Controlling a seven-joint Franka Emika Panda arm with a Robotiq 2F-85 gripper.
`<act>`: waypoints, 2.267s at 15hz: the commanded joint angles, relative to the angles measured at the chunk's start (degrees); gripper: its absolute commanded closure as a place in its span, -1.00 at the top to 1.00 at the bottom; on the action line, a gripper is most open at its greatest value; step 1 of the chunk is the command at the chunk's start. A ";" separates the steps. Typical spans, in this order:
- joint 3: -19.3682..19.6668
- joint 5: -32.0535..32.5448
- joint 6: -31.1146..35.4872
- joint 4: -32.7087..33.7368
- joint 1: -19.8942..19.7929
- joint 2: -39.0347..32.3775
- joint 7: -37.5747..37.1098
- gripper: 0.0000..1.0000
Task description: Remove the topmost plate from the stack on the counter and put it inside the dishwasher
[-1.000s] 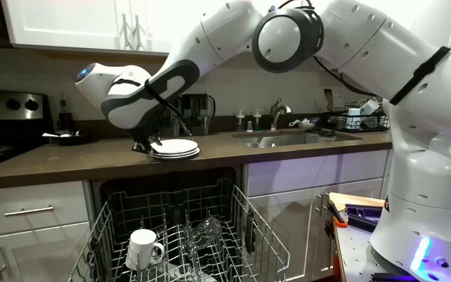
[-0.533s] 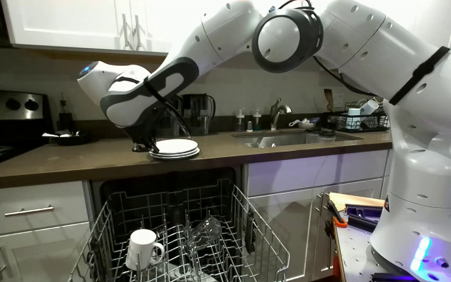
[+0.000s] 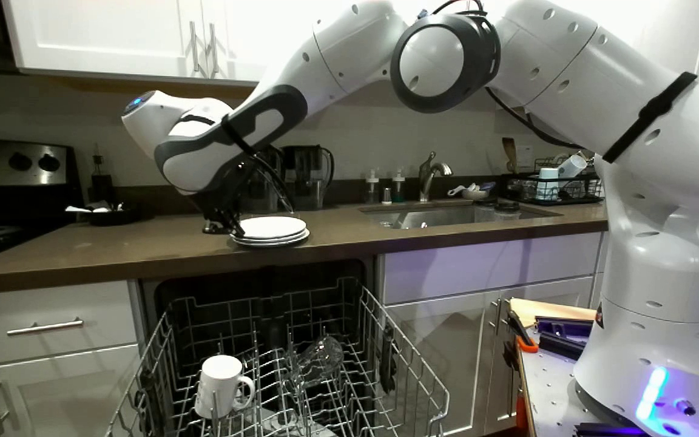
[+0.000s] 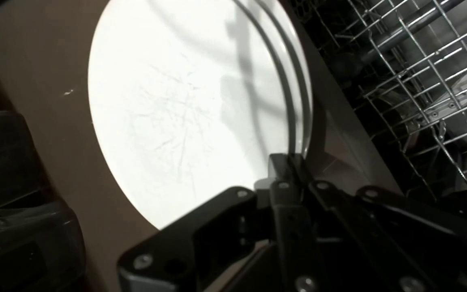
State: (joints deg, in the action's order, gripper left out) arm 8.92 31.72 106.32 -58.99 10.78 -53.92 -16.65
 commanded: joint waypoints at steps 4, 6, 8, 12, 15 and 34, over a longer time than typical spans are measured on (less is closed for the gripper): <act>-0.64 -2.43 1.84 0.86 -0.25 0.20 3.38 -0.89; -0.63 -2.42 1.94 0.95 -0.19 0.14 3.39 -0.89; -0.25 -2.05 1.52 1.19 0.03 -0.15 2.98 -0.52; -0.17 -1.97 1.47 1.10 0.10 -0.17 2.80 0.00; 0.21 -1.49 1.53 1.11 0.38 -0.38 2.22 0.37; 2.57 0.88 1.50 0.45 2.26 -0.83 0.97 -0.86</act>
State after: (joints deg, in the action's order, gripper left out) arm 10.90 31.97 107.58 -58.53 12.29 -55.14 -15.93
